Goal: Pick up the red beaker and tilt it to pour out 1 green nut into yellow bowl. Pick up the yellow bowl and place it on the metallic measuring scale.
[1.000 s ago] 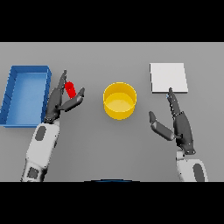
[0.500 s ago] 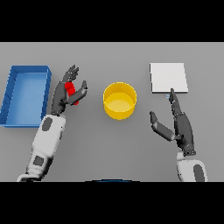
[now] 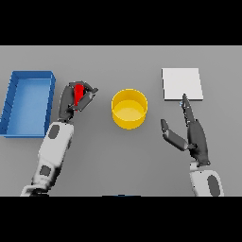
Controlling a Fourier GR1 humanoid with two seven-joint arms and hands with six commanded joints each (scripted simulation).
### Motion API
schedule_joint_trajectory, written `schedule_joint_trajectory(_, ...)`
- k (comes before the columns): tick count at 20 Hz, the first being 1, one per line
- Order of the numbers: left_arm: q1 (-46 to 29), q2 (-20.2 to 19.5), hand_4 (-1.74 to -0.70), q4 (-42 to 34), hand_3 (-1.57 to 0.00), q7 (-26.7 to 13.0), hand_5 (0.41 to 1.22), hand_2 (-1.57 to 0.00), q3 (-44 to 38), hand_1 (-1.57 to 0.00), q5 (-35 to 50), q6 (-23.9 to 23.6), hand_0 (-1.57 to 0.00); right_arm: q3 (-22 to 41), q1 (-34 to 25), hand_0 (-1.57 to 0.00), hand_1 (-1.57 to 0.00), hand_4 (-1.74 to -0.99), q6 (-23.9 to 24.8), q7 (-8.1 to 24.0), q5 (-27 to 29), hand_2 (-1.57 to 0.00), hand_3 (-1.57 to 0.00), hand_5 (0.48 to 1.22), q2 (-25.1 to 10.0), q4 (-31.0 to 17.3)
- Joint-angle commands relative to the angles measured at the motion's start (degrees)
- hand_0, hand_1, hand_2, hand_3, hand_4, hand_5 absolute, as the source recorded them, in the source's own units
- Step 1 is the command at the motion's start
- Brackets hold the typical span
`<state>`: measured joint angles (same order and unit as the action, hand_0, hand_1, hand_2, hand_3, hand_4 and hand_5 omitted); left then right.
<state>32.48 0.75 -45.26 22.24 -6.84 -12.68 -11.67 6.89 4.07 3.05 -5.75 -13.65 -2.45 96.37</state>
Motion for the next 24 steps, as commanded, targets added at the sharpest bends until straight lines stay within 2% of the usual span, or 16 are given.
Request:
schedule_joint_trajectory(1,0.0,-0.1,-1.69,-0.8,-1.42,-0.6,1.129,-1.47,-0.1,-1.47,0.2,-0.1,-1.46,0.2,-0.1,0.0,0.0,-1.186,0.0,-0.1,-0.3,0.0,0.0,0.67,0.0,0.1)
schedule_joint_trajectory(2,0.2,-0.3,-1.7,-1.2,-1.45,-1.6,1.127,-1.49,0.1,-1.49,-0.1,-0.4,-1.49,0.5,0.7,0.0,0.0,-1.175,0.1,-1.2,-0.7,0.0,0.0,0.667,0.0,0.0)
schedule_joint_trajectory(5,0.4,-2.4,-1.72,-5.9,-1.51,-4.1,1.126,-1.53,1.9,-1.53,-1.0,0.9,-1.53,0.3,0.8,0.0,0.0,-1.127,0.9,-1.6,-2.0,0.0,0.0,0.659,-0.6,-0.2)
schedule_joint_trajectory(7,0.6,-3.7,-1.73,-8.7,-1.53,-6.8,1.13,-1.54,5.0,-1.54,-4.0,1.5,-1.54,0.2,0.3,0.0,0.0,-1.108,1.4,-1.9,-2.5,0.0,0.0,0.656,-0.7,-0.8)
schedule_joint_trajectory(10,2.3,-8.3,-1.73,-11.1,-1.55,-11.4,1.139,-1.56,11.5,-1.56,-11.9,3.0,-1.56,0.3,0.6,0.0,0.0,-1.095,1.5,-2.0,-2.8,0.0,0.0,0.66,-0.9,-0.5)
schedule_joint_trajectory(14,3.3,-9.8,-1.74,-13.3,-1.55,-15.0,1.123,-1.56,16.7,-1.56,-16.7,5.3,-1.56,0.4,1.5,0.0,0.0,-1.092,0.7,-2.8,-2.1,0.0,0.0,0.668,-0.9,0.2)
schedule_joint_trajectory(16,3.9,-9.9,-1.74,-13.4,-1.55,-16.4,1.136,-1.56,17.8,-1.56,-17.4,6.0,-1.56,0.2,0.9,0.0,0.0,-1.092,1.0,-1.4,-2.4,0.0,0.0,0.664,-1.0,-0.3)
schedule_joint_trajectory(19,8.1,-11.9,-1.74,-13.3,-1.56,-20.5,1.152,-1.57,23.3,-1.57,-23.8,8.5,-1.57,0.8,0.7,0.0,0.0,-1.086,0.6,-1.7,-2.3,0.0,0.0,0.679,-0.5,0.1)
schedule_joint_trajectory(22,13.0,-14.0,-1.74,-10.8,-1.57,-20.7,1.177,-1.57,29.9,-1.57,-30.5,12.7,-1.57,0.8,0.9,0.0,0.0,-1.056,0.4,-2.6,-2.7,0.0,0.0,0.692,-1.2,-0.1)
schedule_joint_trajectory(24,16.3,-14.9,-1.74,-8.9,-1.57,-21.3,1.193,-1.57,33.5,-1.57,-34.2,15.3,-1.57,1.4,2.0,0.0,0.0,-1.062,0.5,-3.1,-3.1,0.0,0.0,0.691,-0.8,0.9)
